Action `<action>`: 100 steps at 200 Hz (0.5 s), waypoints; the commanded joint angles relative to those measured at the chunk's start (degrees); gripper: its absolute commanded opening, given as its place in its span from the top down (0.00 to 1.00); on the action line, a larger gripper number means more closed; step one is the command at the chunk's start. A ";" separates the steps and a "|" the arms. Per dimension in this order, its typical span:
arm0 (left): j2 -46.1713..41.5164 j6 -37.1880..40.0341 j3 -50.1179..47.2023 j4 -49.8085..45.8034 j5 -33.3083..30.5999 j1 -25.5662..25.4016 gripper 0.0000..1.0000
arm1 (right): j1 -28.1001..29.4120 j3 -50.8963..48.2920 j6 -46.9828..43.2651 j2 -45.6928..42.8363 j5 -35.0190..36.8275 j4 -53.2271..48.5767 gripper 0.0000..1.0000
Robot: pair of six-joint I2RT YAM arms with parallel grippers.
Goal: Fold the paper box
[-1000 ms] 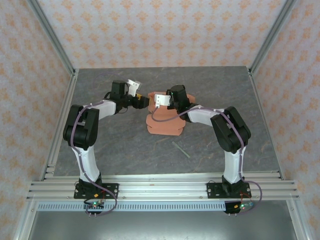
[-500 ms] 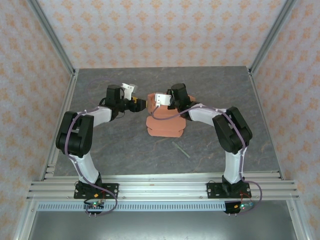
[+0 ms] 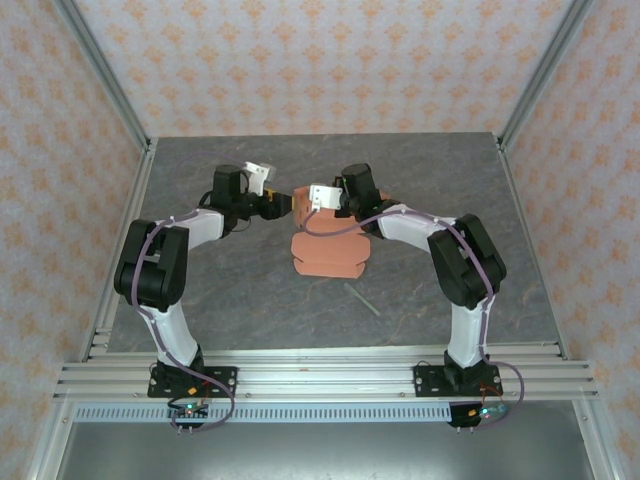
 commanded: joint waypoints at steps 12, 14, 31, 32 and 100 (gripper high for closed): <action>0.97 -0.30 -0.52 -2.75 0.96 1.02 0.47 | -0.41 2.38 0.52 -1.59 -0.93 -1.59 1.00; 1.13 -0.30 -0.56 -2.80 1.06 1.01 0.48 | -0.42 2.45 0.57 -1.56 -0.98 -1.65 1.00; 2.70 -0.68 -0.51 -3.65 1.44 1.01 0.48 | -0.41 3.21 0.76 -1.34 -1.29 -2.19 1.00; 2.79 -0.70 -0.45 -3.68 1.53 1.01 0.49 | -0.37 3.26 0.76 -1.36 -1.32 -2.28 1.00; 8.51 2.98 7.65 -13.71 4.19 -1.05 0.47 | -0.50 4.62 0.53 -0.21 -1.53 -3.30 1.00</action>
